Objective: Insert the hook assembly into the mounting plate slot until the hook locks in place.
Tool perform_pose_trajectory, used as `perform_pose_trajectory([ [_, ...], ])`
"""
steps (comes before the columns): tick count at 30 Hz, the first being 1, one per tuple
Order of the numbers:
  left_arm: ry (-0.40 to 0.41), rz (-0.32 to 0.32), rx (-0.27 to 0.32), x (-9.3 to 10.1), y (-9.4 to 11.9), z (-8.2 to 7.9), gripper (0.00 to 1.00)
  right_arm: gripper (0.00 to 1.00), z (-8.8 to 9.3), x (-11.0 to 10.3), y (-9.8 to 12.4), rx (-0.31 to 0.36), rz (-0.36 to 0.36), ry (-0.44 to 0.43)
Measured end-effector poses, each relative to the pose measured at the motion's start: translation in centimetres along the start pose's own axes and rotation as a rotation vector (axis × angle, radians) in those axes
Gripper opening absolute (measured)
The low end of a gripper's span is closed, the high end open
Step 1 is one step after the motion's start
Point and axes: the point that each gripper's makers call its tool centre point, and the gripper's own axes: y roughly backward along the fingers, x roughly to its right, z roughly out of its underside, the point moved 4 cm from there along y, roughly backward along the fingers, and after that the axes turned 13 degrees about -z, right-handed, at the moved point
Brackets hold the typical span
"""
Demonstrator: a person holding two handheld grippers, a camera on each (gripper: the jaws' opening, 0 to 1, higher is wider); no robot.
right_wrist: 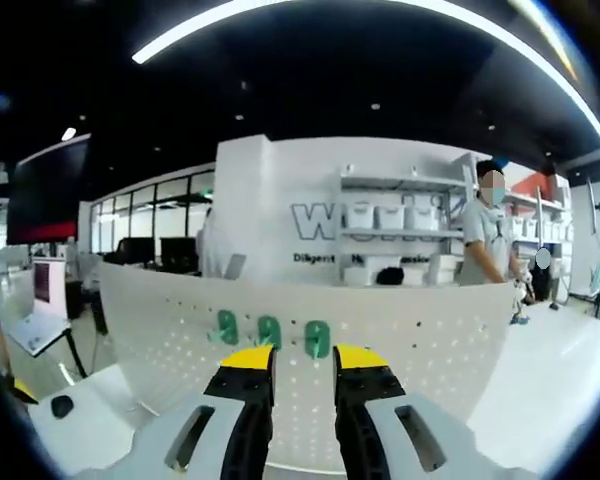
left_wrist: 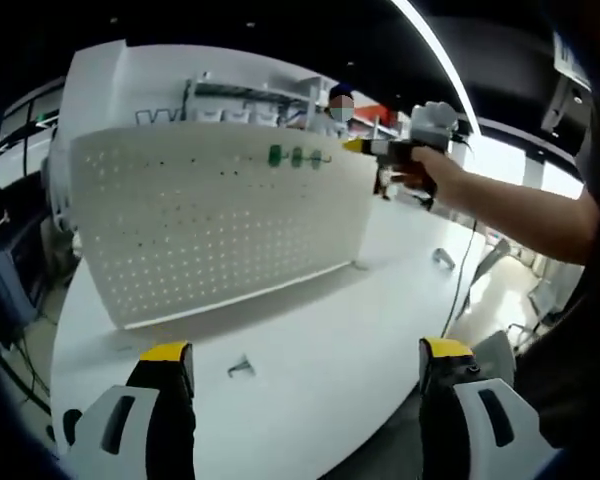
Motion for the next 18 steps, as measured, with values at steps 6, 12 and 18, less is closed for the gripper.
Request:
perform_pose_trajectory([
  [6,-0.005,-0.013,0.013,-0.2,0.3,-0.3,0.95,0.22,1.2,-1.4,1.1,-0.025,-0.026,0.003],
  [12,-0.008,-0.019,0.016,-0.5,0.4,-0.3,0.94,0.22,3.0,-2.7,2.3,-0.063,-0.061,-0.001],
  [18,-0.012,-0.018,0.014,-0.3,0.4,-0.1,0.94,0.23,5.5,-3.8,3.4,-0.11,-0.093,-0.003],
])
